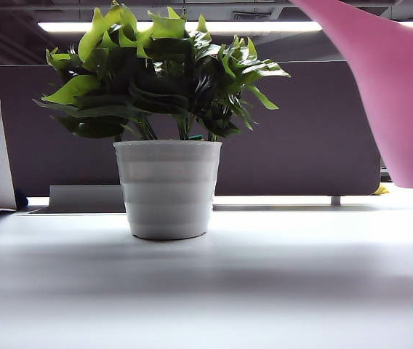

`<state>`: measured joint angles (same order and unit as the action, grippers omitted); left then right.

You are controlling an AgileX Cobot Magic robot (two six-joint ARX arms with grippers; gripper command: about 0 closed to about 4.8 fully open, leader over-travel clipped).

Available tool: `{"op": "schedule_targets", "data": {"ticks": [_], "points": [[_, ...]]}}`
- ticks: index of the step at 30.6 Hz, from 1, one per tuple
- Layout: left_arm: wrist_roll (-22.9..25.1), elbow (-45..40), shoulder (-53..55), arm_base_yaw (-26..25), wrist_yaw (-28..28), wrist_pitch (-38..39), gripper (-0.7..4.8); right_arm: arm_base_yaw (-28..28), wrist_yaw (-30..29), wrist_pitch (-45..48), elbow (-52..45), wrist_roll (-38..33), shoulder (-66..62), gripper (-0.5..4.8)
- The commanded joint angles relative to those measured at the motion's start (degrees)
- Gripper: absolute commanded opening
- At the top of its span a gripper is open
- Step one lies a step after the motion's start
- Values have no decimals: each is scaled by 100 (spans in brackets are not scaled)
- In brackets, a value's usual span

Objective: Pick up the watering can from the table, water the potted plant, and put the can back.

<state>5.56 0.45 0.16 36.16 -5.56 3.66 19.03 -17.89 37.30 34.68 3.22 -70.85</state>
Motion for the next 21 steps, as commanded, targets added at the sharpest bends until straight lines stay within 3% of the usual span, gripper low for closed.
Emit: {"op": "schedule_targets", "data": {"ticks": [1,9,21], "points": [[0,4,7,-627,81,-70,-5,-195,310,205,74,7,249,-6],[0,4,7,-2072,20,-70,-5,-636,706,-669,621,481,485,-6],[0,4,7,-2159,-20,-70,-5,-1071,1244,-2011,1947,1478,507,-6]]}}
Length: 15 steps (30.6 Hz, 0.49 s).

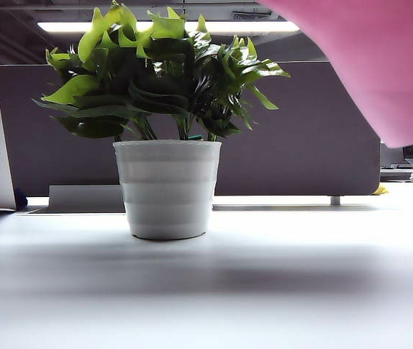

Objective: Pick up the watering can from the table, water the potted plant, and put the can back.

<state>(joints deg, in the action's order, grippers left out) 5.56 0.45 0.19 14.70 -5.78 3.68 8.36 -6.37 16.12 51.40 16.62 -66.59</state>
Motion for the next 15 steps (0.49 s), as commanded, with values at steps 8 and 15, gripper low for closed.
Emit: {"op": "schedule_targets", "data": {"ticks": [8,15], "points": [[0,4,4,-13,0,-72,-5,-291,485,-299,824,938,81,-6],[0,4,4,-13,0,-72,-5,-485,566,-247,1008,1523,81,-6]]}}
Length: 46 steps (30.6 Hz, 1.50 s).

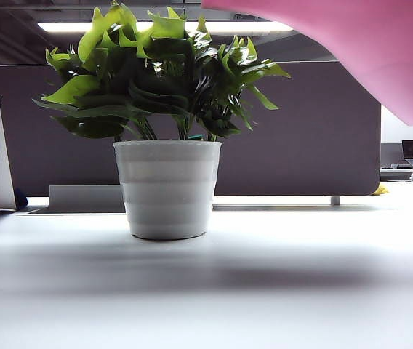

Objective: Pick up the watering can from the table, water the potted plant, and put the can back.

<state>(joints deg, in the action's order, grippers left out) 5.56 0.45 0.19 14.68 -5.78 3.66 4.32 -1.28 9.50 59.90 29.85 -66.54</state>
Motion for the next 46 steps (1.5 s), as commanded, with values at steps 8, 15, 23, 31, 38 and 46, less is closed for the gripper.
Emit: {"op": "schedule_targets", "data": {"ticks": [8,15,23,31,38,46], "points": [[0,4,4,-11,0,-70,-5,-267,424,498,184,625,77,-6],[0,4,4,-11,0,-70,-5,-267,435,857,186,815,77,-6],[0,4,4,-11,0,-70,-5,-269,442,835,310,1084,77,-6],[0,4,4,-11,0,-70,-5,-271,435,800,466,1436,77,-6],[0,4,4,-11,0,-70,-5,-278,433,879,466,1543,77,-6],[0,4,4,-11,0,-70,-5,-282,428,970,466,1716,77,-6]]}}
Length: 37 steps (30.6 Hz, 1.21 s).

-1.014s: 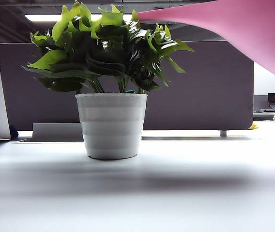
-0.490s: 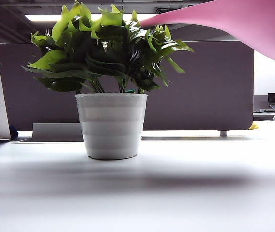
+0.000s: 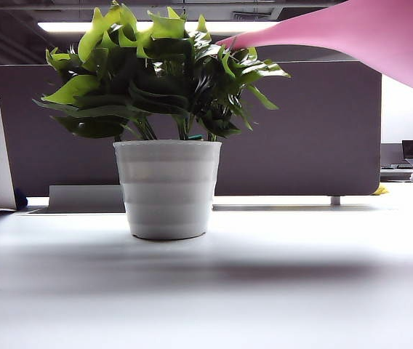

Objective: Pick up the watering can from the table, water the potted plant, and put the can back.

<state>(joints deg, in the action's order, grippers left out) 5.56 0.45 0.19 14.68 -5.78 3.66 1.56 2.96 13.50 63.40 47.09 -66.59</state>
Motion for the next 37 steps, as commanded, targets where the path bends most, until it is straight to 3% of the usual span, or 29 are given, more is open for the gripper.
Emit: {"op": "schedule_targets", "data": {"ticks": [1,17,37], "points": [[0,4,4,-11,0,-70,-5,-7,4,595,116,-7,81,-6],[0,4,4,-11,2,-70,-5,-186,9,743,295,577,81,-6],[0,4,4,-11,0,-70,-5,-219,-61,1045,330,763,81,-6]]}}
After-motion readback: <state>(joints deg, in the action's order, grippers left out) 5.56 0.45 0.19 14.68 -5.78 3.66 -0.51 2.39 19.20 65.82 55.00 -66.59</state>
